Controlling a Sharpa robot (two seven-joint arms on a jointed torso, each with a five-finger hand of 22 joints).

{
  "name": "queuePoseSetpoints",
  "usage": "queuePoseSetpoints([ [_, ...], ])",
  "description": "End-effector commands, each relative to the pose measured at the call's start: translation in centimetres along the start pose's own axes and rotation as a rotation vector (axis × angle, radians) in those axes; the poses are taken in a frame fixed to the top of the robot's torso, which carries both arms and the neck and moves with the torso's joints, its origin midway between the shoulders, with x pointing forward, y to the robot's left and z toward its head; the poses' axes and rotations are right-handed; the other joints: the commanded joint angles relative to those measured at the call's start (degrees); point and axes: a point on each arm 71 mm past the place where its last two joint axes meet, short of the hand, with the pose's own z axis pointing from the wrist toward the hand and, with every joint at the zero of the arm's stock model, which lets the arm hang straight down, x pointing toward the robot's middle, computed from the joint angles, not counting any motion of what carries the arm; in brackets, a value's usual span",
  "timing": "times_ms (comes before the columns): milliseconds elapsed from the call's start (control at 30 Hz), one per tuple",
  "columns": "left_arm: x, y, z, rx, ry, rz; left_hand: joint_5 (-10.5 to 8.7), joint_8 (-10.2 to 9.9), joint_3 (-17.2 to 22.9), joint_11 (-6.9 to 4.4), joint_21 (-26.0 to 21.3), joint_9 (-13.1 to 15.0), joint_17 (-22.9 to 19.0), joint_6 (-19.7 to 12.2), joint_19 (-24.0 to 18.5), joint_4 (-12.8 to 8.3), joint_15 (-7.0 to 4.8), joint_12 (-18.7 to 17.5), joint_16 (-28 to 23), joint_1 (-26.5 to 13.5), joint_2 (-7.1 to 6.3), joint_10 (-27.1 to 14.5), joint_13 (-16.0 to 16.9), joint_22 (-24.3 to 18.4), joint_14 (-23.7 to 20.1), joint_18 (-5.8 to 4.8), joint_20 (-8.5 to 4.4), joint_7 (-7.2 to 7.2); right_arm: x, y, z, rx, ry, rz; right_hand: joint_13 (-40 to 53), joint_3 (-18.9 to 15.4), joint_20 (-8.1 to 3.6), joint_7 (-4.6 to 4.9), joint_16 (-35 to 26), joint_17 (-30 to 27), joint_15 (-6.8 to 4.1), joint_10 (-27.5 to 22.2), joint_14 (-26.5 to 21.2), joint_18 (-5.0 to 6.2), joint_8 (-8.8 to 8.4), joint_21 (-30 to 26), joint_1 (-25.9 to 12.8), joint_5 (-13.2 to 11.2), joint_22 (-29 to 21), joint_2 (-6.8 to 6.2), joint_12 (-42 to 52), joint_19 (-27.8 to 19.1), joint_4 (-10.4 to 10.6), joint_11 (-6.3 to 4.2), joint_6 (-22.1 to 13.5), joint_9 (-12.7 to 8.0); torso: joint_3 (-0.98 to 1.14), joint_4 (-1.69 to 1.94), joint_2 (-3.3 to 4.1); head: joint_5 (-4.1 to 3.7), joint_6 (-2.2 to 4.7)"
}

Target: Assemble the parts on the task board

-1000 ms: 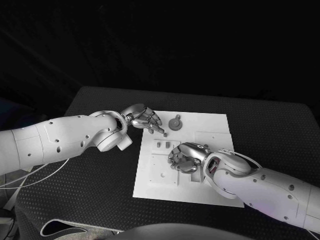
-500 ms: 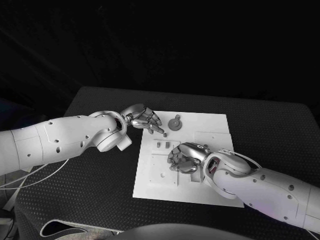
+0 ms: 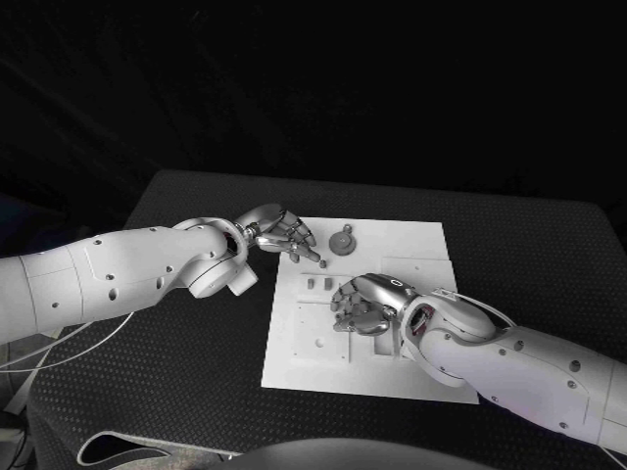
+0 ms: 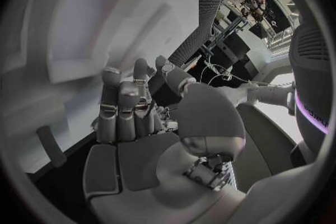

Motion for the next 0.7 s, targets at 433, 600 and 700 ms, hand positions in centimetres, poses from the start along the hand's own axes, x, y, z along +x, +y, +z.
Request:
queuePoseSetpoints([
  [433,0.06,-0.15,0.03,0.01,0.01,0.0,-0.24,0.3,0.3,0.03,-0.1,-0.1,0.1,-0.4,0.2,-0.1,0.01,0.3,-0.2,-0.1,-0.24,-0.5,0.0,0.1,0.4,-0.44,-0.08,-0.05,-0.3,0.32,-0.21,-0.009,-0.019,-0.037,0.6,-1.1,-0.42,-0.11,-0.4,0.1,-0.22,0.0,0.2,1.18,-0.14,-0.1,1.0,0.2,0.2,-0.39,0.3,0.2,0.0,-0.11,-0.2,-0.1,0.0,-0.01,0.0,-0.13,0.08],
  [600,0.02,-0.12,0.01,0.009,0.009,0.0,-0.24,0.3,0.3,0.02,-0.1,-0.1,0.2,-0.4,0.2,-0.1,0.01,0.3,-0.3,-0.1,-0.24,-0.5,0.0,0.1,0.4,-0.44,-0.08,-0.05,-0.41,0.63,-0.46,-0.029,-0.016,-0.058,0.9,-1.5,-0.38,-0.14,-0.5,0.1,-0.25,-0.1,0.1,1.18,-0.08,-0.1,1.2,0.2,0.2,-0.85,0.3,0.1,0.0,-0.13,0.0,-0.1,-0.02,-0.01,-0.02,-0.16,0.08],
  [700,-0.04,-0.08,0.0,0.008,0.008,0.0,-0.24,0.3,0.3,0.02,-0.1,-0.1,0.2,-0.4,0.2,-0.1,0.01,0.3,-0.3,-0.1,-0.25,-0.5,0.0,0.1,0.4,-0.44,-0.08,-0.06,-0.65,0.93,-0.66,-0.044,-0.023,-0.087,1.0,-1.8,-0.28,-0.13,-0.6,0.1,-0.22,-0.3,0.0,1.18,0.0,-0.3,1.0,0.2,0.1,-1.4,0.1,0.0,0.1,-0.1,0.2,-0.1,0.0,0.0,0.0,-0.16,0.07],
])
